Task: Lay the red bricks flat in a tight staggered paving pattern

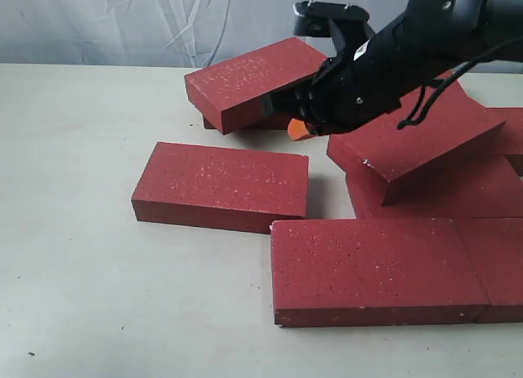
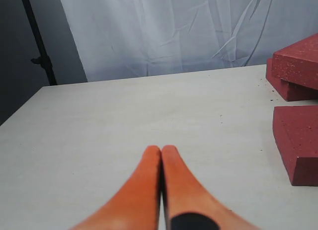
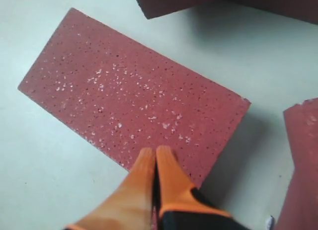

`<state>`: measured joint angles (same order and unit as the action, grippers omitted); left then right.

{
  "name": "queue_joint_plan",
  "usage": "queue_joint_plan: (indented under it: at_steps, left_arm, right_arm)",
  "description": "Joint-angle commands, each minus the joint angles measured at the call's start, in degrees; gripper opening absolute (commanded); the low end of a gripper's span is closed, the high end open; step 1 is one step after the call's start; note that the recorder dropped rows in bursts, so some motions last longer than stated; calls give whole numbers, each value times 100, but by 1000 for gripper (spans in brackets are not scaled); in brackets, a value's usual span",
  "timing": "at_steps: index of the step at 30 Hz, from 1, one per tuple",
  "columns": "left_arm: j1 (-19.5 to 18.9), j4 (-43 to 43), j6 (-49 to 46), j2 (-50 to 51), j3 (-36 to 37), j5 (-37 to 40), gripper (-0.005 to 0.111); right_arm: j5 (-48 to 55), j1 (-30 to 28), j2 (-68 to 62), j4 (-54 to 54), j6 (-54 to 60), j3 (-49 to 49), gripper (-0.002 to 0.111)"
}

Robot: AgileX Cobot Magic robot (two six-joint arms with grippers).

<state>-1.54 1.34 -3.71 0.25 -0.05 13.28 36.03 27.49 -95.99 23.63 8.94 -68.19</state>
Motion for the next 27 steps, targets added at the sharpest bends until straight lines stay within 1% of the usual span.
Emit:
queue_joint_plan:
  at_steps: [1, 5, 9, 14, 17, 22, 27]
  left_arm:
    - [-9, 1, 29, -25, 5, -36, 0]
    - [-9, 1, 29, -25, 5, -36, 0]
    - [-9, 1, 29, -25, 5, -36, 0]
    - [-9, 1, 29, -25, 5, -36, 0]
    - [-9, 1, 29, -25, 5, -36, 0]
    - [-9, 1, 29, -25, 5, -36, 0]
    - [-9, 1, 29, -25, 5, -36, 0]
  right_arm:
    - [470, -356, 139, -328, 2, -107, -1]
    - [775, -733, 144, -471, 2, -107, -1]
    - [980, -1296, 144, -574, 50, -107, -1]
    - [996, -1971, 144, -803, 50, -107, -1]
    - [822, -2409, 144, -768, 50, -107, -1]
    - [370, -3102, 144, -406, 50, -107, -1]
    - [2, -3570, 144, -381, 50, -107, -1]
